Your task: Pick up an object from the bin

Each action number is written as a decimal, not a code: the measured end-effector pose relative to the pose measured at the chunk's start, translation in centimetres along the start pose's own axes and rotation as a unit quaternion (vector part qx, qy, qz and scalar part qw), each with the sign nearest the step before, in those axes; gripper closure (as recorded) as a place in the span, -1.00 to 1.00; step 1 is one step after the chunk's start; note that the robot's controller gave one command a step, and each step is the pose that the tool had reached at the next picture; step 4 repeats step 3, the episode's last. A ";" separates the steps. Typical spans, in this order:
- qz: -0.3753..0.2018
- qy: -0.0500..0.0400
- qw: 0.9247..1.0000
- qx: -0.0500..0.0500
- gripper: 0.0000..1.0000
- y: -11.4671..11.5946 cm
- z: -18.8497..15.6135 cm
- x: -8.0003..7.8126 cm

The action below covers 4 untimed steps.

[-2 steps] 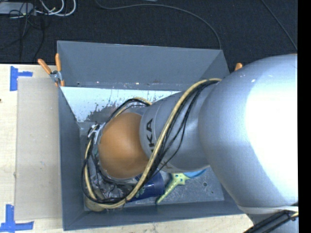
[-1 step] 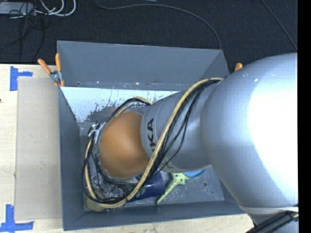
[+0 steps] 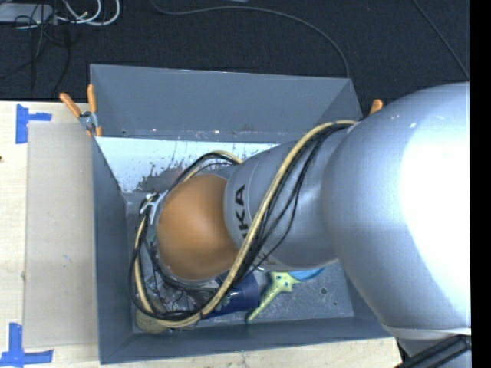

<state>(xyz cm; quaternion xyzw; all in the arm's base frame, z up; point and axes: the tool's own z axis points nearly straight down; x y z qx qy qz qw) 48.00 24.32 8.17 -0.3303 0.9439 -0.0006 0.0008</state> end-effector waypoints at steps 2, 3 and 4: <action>0.000 0.003 1.000 -0.001 1.00 0.1 -3.0 0.2; 0.000 0.000 1.000 0.000 1.00 0.0 -4.9 0.0; 0.000 0.000 1.000 0.000 1.00 0.0 -4.9 0.0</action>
Offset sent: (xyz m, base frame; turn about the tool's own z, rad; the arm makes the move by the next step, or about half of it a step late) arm 0.0002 0.0000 0.0036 0.0000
